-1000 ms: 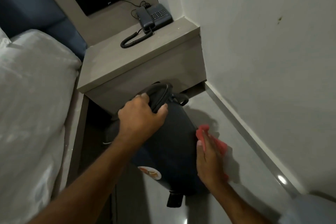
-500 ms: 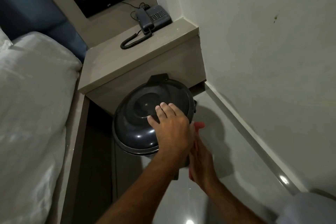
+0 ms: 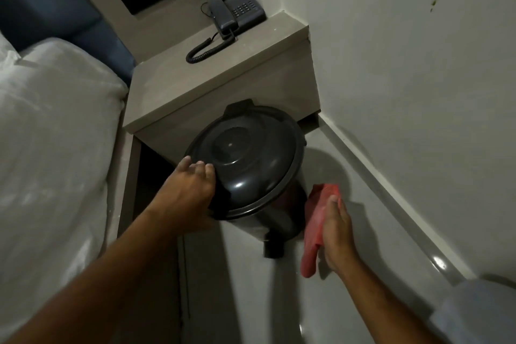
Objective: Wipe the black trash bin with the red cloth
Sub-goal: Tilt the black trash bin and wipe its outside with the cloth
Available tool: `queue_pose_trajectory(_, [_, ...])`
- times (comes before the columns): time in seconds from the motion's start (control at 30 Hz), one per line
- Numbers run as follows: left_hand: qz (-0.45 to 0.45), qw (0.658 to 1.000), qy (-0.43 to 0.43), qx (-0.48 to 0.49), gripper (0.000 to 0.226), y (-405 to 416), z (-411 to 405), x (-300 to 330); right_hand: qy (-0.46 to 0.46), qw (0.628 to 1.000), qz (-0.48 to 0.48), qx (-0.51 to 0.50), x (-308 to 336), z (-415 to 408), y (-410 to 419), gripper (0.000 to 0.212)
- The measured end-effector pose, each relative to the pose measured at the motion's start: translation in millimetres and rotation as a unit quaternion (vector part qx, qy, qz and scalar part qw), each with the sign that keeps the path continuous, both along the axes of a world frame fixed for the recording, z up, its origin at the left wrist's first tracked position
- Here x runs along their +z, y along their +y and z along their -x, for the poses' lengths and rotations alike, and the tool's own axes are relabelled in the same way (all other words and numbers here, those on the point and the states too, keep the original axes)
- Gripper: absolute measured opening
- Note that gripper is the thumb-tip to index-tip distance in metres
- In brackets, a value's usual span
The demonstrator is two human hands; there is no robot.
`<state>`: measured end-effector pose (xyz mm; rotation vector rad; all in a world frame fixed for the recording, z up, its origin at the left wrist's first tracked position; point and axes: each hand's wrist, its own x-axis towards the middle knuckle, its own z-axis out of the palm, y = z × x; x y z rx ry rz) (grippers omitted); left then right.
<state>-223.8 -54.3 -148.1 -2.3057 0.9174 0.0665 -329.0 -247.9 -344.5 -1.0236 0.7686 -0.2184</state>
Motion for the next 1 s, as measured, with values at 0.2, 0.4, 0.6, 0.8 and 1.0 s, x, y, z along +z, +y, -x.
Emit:
queue_pose_trajectory(0.2, [0.219,0.974,-0.038,-0.046,0.080,-95.7,48.6,5.1,-0.044,0.994,-0.070,-0.065,9.4,-7.4,-11.6,0.063])
queue_pose_trajectory(0.4, [0.113,0.982,0.130,-0.071,0.131,-38.8,15.9,-2.6,-0.069,0.990,-0.099,-0.079,19.4,-12.1,-31.4,0.062])
queue_pose_trajectory(0.6, [0.133,0.982,0.122,-0.057,0.145,-22.1,5.6,-7.9,-0.141,0.989,0.013,0.041,49.4,-14.6,-9.0,0.062])
queue_pose_trajectory(0.8, [0.420,0.893,0.155,0.037,0.106,-23.8,-9.6,29.2,-0.193,0.909,0.357,0.097,80.0,-30.9,11.2,0.053])
queue_pose_trajectory(1.0, [0.522,0.830,0.173,0.097,0.093,-18.4,-15.3,20.5,-0.110,0.926,0.338,0.124,70.7,-83.2,-24.8,0.068])
